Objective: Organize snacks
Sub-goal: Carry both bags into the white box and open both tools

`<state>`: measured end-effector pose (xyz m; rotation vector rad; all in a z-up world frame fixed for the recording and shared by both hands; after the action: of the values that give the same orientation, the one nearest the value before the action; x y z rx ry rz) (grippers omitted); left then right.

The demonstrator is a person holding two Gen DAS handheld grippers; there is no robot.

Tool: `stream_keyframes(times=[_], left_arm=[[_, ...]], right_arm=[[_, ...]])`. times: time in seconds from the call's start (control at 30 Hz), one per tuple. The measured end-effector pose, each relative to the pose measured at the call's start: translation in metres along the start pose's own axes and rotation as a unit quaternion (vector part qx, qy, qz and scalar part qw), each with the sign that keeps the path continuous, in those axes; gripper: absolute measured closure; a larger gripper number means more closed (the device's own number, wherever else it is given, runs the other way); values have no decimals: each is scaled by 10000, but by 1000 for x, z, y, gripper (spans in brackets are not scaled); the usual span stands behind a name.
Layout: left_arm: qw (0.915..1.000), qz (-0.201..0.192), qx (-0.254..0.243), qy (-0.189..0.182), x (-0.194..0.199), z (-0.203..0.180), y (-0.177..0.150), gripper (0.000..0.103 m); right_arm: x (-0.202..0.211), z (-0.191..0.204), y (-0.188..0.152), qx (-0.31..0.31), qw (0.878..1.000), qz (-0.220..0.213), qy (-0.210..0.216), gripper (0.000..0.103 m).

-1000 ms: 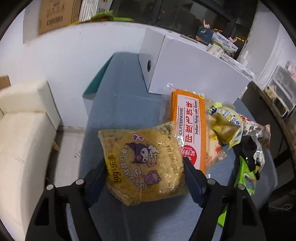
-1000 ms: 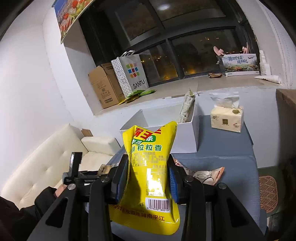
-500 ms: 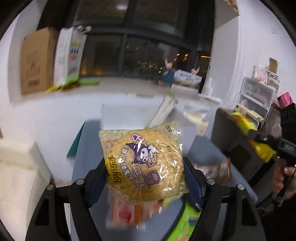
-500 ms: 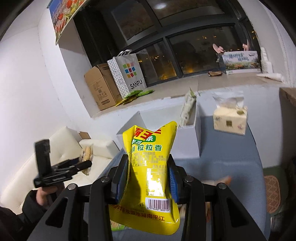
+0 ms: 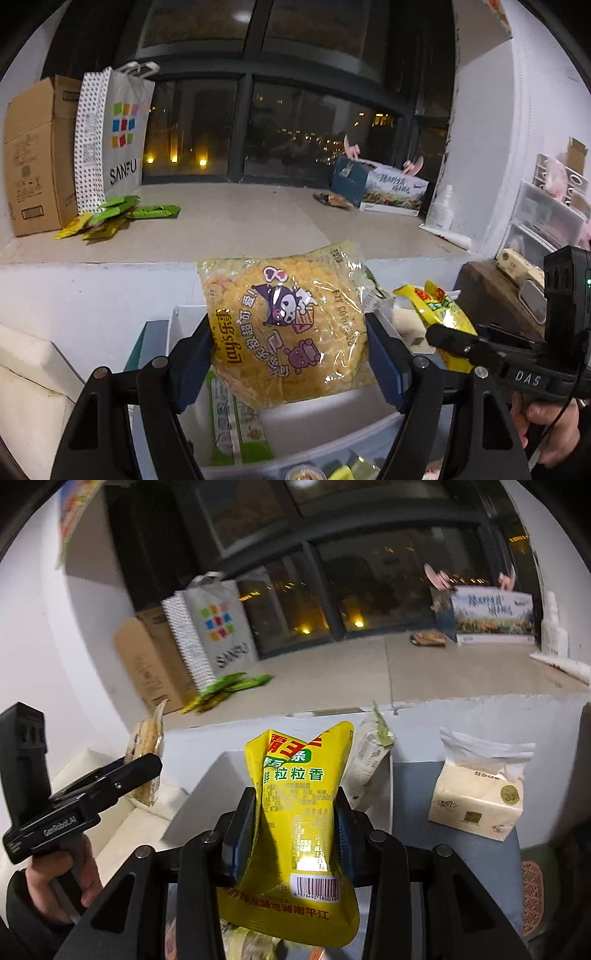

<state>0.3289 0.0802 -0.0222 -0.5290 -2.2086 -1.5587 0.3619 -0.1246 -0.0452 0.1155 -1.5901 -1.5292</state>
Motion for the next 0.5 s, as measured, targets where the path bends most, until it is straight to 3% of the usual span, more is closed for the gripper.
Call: stream_keyframes(times=[0.27,0.37,0.4,0.43,0.5], left_arm=[[9992,345,137,141,-41,14,-12,23],[9991,409,79,126,-47,16,-16,22],[9987,492,59,129,-50,16,-18,18],[9977,631,58,235,-56,19,-20,8],[9961,728,155,481,-62,27,-22,0]], right_arm=[[-47,-18,2,-71,9991,379,-184,58],[-53,-19,0,1,9990,381,-223,51],[-55,-20,-1,23,9989,399,-252,46],[-58,-20,0,9,9987,437,-244,38],[-64,-22,0,5,9981,541,-292,8]])
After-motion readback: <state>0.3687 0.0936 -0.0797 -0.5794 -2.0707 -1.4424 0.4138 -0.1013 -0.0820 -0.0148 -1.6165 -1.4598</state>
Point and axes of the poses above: each gripper's, at about its wrist camera, not at the fingertips, and x roughly against the way its jaws point, z to its left, y to its top, the point moved 6 cm from there along -x, roughly the way its jaws point, and after that the axes turned 10 degrees about x, right-handed, at the moved point
